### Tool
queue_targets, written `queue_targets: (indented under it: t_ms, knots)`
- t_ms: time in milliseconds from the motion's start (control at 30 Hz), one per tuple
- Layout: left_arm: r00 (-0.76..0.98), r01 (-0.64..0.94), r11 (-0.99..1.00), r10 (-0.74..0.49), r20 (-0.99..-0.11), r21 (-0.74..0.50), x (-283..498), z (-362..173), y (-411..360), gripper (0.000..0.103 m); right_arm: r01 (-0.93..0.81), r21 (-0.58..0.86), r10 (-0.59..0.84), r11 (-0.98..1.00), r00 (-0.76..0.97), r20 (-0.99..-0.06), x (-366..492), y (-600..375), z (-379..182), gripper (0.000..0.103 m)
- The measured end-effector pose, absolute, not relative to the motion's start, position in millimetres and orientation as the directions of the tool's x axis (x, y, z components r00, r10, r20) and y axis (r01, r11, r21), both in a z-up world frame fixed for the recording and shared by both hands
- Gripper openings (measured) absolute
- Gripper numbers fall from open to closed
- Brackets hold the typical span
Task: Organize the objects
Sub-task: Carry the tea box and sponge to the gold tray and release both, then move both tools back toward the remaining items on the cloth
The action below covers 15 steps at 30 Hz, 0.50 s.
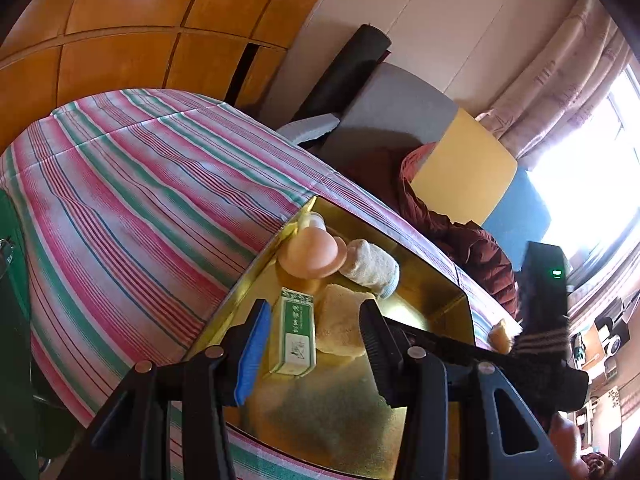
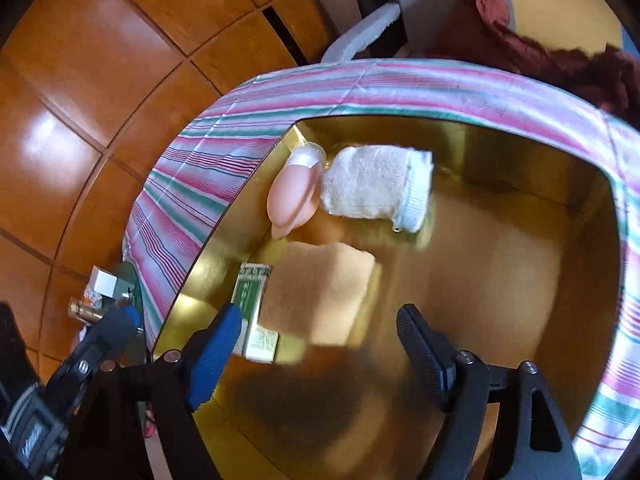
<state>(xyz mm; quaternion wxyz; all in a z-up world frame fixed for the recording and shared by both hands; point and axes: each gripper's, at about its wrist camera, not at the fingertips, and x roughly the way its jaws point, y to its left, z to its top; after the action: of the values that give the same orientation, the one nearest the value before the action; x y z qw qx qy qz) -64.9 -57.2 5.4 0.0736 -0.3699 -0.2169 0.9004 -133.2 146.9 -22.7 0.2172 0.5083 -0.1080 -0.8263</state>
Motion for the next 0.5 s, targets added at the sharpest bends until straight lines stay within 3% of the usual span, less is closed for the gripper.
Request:
queue_targets:
  t_ms: [500]
  knots:
    - [-0.655,-0.106,-0.905,0.375,-0.656,-0.412,-50,-4,-10,0.046,0.215,0.143,-0.246,-0.966,-0.590,-0.769,-75,192,19,0.082]
